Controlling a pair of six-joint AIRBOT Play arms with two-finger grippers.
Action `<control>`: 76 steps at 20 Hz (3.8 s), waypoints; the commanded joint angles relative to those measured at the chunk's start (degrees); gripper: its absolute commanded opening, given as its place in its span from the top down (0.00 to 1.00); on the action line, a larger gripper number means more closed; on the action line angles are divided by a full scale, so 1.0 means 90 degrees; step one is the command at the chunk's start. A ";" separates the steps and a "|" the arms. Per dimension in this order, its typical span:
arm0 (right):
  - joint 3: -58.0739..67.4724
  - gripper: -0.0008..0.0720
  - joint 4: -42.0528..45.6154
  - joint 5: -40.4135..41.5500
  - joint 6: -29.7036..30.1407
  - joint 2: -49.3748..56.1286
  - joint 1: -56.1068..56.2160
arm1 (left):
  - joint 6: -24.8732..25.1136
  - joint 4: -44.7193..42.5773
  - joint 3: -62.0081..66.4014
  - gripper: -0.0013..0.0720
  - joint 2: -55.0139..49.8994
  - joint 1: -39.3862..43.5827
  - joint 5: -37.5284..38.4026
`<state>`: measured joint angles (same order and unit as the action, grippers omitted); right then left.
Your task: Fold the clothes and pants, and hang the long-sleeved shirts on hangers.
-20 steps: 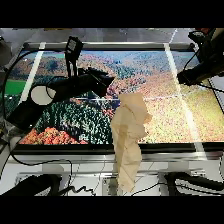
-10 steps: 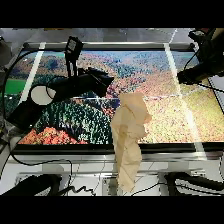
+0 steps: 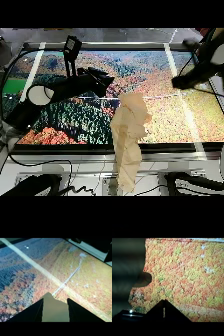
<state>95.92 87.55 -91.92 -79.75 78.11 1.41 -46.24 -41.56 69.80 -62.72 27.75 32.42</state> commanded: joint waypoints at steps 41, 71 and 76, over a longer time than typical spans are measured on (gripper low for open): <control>-0.6394 0.93 -0.7973 0.3650 0.2402 -0.0345 0.0010 | -0.0202 -0.2312 -0.0015 0.27 0.0614 -0.1268 0.2193; 0.2640 0.97 -0.2807 0.5498 -0.0090 -0.0461 0.1336 | -0.3325 -0.2331 -0.0100 0.33 0.1979 -0.3004 0.2703; 0.2569 0.97 -0.1972 0.4092 -0.0087 -0.0474 -0.0010 | -0.3342 -0.0573 -0.1717 0.33 0.1052 -0.2329 0.2764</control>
<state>119.48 63.35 -48.66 -80.42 73.95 6.98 -75.20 -56.21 61.47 -49.30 4.12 56.66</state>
